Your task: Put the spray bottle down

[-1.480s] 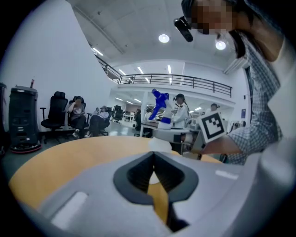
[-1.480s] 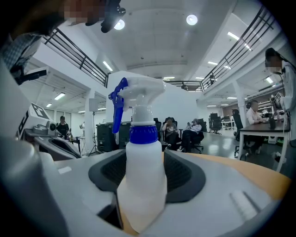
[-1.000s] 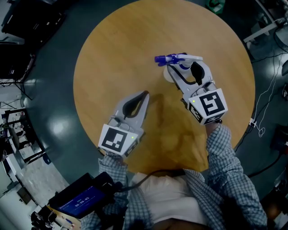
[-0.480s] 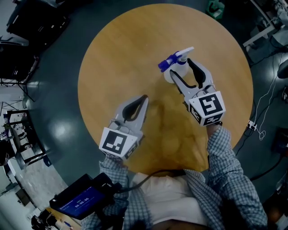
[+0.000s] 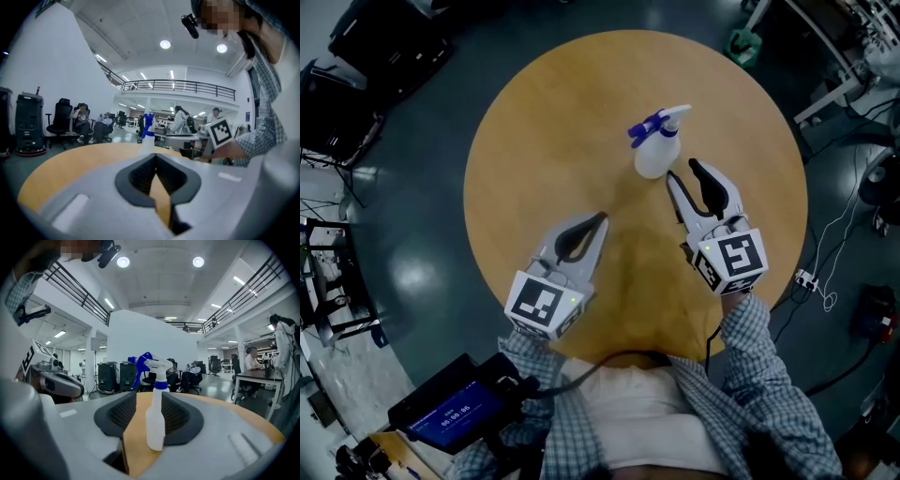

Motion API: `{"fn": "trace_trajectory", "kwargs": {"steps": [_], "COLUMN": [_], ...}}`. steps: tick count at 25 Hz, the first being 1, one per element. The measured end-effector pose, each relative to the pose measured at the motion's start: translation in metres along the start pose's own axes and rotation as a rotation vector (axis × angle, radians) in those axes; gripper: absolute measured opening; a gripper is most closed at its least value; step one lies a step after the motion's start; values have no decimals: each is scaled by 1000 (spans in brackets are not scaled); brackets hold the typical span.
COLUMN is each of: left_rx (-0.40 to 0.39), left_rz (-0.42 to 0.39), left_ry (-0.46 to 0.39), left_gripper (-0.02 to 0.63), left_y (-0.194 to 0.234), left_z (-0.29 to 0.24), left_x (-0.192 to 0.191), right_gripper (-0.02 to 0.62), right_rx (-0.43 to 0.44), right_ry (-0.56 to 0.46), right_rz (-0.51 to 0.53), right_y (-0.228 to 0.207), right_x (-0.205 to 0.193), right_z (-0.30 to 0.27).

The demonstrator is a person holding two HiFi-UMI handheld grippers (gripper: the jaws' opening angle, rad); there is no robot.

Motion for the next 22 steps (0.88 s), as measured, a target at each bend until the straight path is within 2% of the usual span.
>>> {"fn": "trace_trajectory", "kwargs": {"steps": [6, 12, 22], "left_rx": [-28, -42, -39], "left_rz": [0, -11, 0], "left_ry": [-28, -37, -36], "left_gripper": [-2, -2, -2], "left_y": [-26, -69, -70], "left_z": [15, 62, 64], "left_x": [5, 9, 0], "right_gripper": [76, 4, 3], "right_rx": [-16, -62, -88], "right_ry": [1, -3, 13], "right_rz": [11, -26, -49], "right_y": [19, 50, 50], "right_x": [8, 20, 6], "right_z": [39, 103, 117]}}
Point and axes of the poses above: the fingertips, and each gripper's own axes: z backward along the fingers, y to its left, x out of its top, the point moved 4 cm from there along z, backward along the fingers, and after that the axes turned 6 degrees about -x, right-handed, at the moved point
